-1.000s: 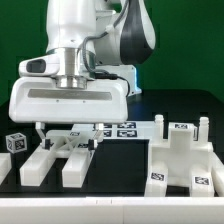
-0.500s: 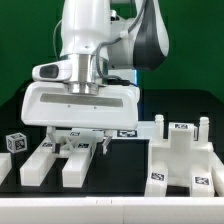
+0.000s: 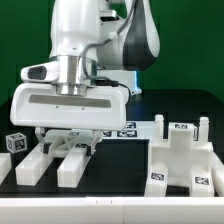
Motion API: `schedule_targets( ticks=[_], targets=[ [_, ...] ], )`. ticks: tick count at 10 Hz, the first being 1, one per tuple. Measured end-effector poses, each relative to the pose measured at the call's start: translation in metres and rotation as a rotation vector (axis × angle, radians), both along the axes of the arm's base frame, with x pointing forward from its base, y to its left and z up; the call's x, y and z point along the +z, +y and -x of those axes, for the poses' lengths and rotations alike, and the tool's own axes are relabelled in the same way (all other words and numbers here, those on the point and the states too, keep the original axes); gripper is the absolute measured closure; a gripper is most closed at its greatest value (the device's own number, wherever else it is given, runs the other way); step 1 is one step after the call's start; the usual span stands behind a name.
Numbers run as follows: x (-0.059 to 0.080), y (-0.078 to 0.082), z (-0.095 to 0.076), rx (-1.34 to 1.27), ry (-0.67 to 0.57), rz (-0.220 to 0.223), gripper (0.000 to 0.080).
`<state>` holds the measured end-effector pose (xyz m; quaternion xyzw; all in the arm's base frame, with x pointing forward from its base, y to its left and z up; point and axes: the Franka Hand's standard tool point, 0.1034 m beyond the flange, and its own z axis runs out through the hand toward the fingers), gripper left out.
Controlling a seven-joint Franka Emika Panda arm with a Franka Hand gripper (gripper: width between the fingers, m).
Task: Assemble chair
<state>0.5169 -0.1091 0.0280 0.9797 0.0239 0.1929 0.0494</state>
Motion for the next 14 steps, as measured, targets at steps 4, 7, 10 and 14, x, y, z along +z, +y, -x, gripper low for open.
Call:
schedule_targets(
  ticks=[4,7,10,14],
  targets=[
    [-0.001,0.008,-0.001,0.005,0.0,-0.008,0.0151],
    [-0.012,0.006,0.004,-0.008,0.006,-0.01,0.0151],
    [-0.023,0.015,0.01,-0.009,0.025,-0.025,0.0151],
    [-0.024,0.02,0.009,-0.022,0.025,-0.033,0.0352]
  ],
)
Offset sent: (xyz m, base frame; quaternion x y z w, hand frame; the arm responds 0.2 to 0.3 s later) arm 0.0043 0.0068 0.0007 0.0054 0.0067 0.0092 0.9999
